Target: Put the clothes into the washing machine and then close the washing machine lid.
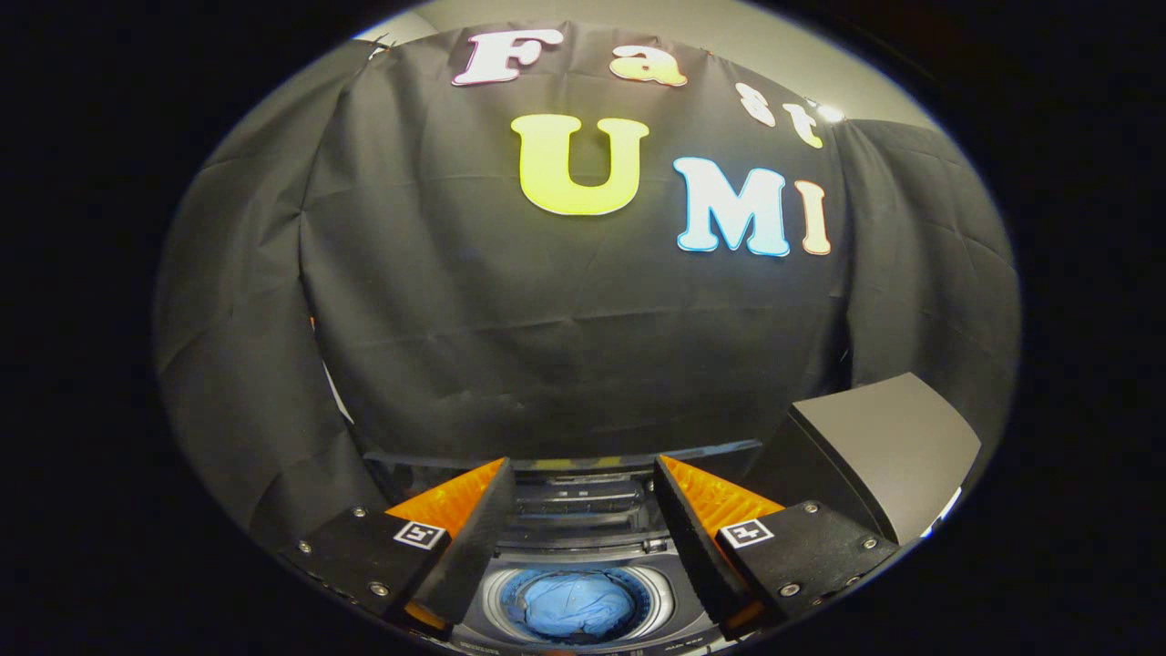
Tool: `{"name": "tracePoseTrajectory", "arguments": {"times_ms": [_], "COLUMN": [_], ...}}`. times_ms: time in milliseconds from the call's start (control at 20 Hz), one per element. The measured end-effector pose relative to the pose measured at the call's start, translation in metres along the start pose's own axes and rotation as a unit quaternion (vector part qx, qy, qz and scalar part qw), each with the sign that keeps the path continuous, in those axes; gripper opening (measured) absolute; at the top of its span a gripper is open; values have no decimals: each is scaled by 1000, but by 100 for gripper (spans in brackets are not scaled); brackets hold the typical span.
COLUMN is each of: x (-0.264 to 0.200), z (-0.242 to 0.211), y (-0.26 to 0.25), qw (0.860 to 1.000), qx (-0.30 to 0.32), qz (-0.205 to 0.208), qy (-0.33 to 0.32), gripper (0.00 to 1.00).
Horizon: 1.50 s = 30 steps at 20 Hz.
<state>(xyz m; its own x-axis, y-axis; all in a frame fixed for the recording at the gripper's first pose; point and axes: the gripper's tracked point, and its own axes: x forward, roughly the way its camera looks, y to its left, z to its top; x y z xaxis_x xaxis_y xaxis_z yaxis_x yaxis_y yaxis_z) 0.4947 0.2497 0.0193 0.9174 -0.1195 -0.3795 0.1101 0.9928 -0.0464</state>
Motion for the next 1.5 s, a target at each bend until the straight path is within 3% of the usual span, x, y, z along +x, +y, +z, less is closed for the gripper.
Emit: {"name": "tracePoseTrajectory", "arguments": {"times_ms": [450, 700, 1100, 1500], "x": [76, 106, 120, 117], "z": [14, -7, -31, -32], "y": [-11, -2, -3, -2], "qw": [1000, 999, 996, 998], "qx": [17, 8, -5, -4], "qz": [-10, 7, 6, 10], "qy": [6, 48, 87, 65], "gripper": [94, 94, 94, 95]}}
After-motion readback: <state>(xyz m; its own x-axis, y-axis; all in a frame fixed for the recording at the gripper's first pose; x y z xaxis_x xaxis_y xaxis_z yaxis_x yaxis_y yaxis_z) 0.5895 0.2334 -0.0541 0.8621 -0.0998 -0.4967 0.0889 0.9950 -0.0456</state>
